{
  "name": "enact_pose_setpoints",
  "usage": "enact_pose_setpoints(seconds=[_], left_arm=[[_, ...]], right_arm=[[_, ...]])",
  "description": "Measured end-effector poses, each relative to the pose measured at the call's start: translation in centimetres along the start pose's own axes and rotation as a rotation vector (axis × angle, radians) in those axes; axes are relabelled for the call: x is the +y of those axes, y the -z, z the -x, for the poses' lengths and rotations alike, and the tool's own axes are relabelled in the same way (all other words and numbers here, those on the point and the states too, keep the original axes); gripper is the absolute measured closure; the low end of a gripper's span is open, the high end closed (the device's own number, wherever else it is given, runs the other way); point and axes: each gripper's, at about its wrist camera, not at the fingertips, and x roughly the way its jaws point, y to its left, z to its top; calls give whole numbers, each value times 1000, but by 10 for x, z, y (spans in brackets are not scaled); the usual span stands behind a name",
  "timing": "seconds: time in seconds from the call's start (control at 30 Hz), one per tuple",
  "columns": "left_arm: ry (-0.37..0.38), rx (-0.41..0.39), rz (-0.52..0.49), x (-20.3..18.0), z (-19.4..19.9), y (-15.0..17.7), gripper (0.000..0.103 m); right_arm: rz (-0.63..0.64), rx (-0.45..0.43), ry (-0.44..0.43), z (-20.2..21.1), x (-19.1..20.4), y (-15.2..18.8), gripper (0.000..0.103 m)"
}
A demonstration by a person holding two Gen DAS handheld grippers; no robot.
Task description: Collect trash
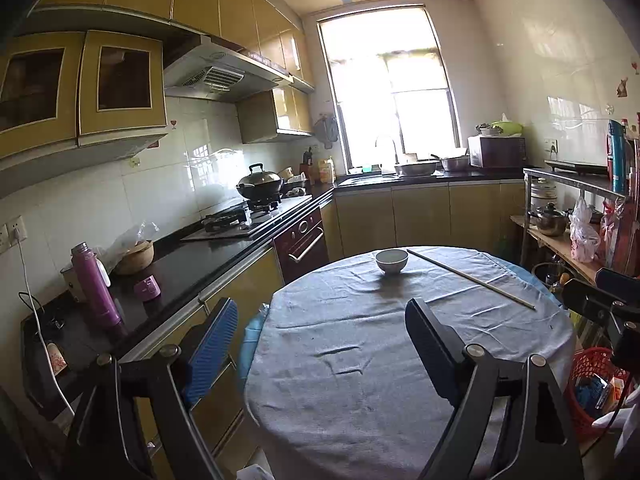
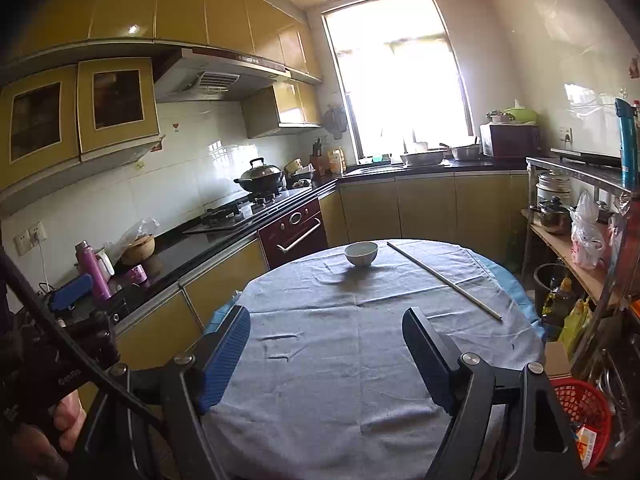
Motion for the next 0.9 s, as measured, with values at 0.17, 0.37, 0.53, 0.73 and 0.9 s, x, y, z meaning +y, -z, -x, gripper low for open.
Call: enact_pose_setpoints(seconds=[0.17, 0.37, 0.53, 0.73, 0.9], left_arm=[[1, 2, -1, 0, 0, -2, 17], [2, -2, -6, 0, 1, -3, 17], [8, -7, -14, 0, 2, -3, 17], [11, -8, -19, -1, 3, -3, 17], [15, -5, -22, -1, 1, -3, 17]], right_arm=[[4, -2, 0, 1, 1, 0, 22], [4, -8, -1, 3, 1, -2, 22], [3, -15, -2, 6, 0, -5, 22], [3, -14, 0, 8, -3, -4, 22], [1, -8, -2, 7, -4, -3, 22]])
